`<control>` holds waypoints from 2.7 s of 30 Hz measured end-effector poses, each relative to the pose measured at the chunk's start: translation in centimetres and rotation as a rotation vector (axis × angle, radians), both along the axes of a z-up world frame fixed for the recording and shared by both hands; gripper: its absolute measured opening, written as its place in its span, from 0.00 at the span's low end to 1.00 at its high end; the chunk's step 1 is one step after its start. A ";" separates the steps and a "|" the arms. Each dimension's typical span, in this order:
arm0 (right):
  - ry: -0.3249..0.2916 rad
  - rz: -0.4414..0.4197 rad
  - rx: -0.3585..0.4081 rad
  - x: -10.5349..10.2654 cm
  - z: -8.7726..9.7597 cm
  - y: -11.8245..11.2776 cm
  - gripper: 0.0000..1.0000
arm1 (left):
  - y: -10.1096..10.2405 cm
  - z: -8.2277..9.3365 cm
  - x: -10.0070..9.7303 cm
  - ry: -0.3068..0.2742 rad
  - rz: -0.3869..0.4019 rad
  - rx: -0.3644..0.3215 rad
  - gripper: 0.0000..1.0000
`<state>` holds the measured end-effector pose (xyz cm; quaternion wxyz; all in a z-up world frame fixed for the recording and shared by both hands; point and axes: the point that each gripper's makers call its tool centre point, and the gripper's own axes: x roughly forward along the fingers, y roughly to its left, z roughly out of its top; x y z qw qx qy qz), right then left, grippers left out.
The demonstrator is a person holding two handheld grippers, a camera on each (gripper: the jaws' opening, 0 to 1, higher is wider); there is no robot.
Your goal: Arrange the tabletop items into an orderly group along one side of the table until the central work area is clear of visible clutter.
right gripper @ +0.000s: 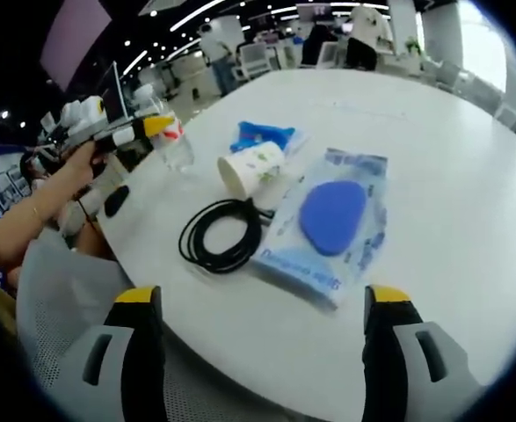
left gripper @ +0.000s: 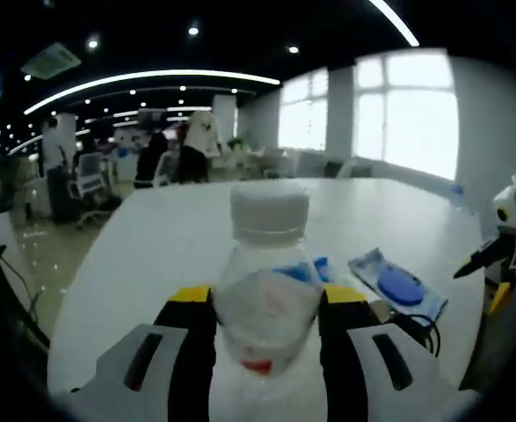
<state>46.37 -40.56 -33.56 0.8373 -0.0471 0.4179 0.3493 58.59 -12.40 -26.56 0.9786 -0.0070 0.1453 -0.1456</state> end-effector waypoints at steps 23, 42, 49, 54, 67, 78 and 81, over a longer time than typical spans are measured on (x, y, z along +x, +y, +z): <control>0.017 0.000 0.013 -0.1 -0.2 0.2 0.94 | 5.6 1.3 8.0 -0.033 0.299 -0.010 0.43; 0.032 -0.005 0.024 -0.3 -0.3 0.3 0.93 | 7.7 0.0 10.3 -0.050 0.599 -0.003 0.43; 0.042 0.000 0.018 -0.5 -0.5 0.3 0.93 | 8.5 -0.7 9.9 -0.052 0.675 -0.010 0.43; 0.041 -0.002 0.020 -0.4 -0.5 0.2 0.93 | 8.5 -1.9 9.6 -0.029 0.703 -0.032 0.43; 0.048 -0.004 0.013 -0.5 -0.7 0.0 0.93 | 7.2 -2.7 9.5 -0.027 0.737 -0.022 0.44; 0.052 -0.014 0.010 -0.4 -0.7 -0.4 0.94 | 6.1 -2.4 9.9 -0.060 0.702 -0.010 0.49; 0.050 -0.021 0.009 -0.3 -0.6 -0.5 0.94 | 6.0 -1.5 10.2 -0.096 0.665 0.032 0.56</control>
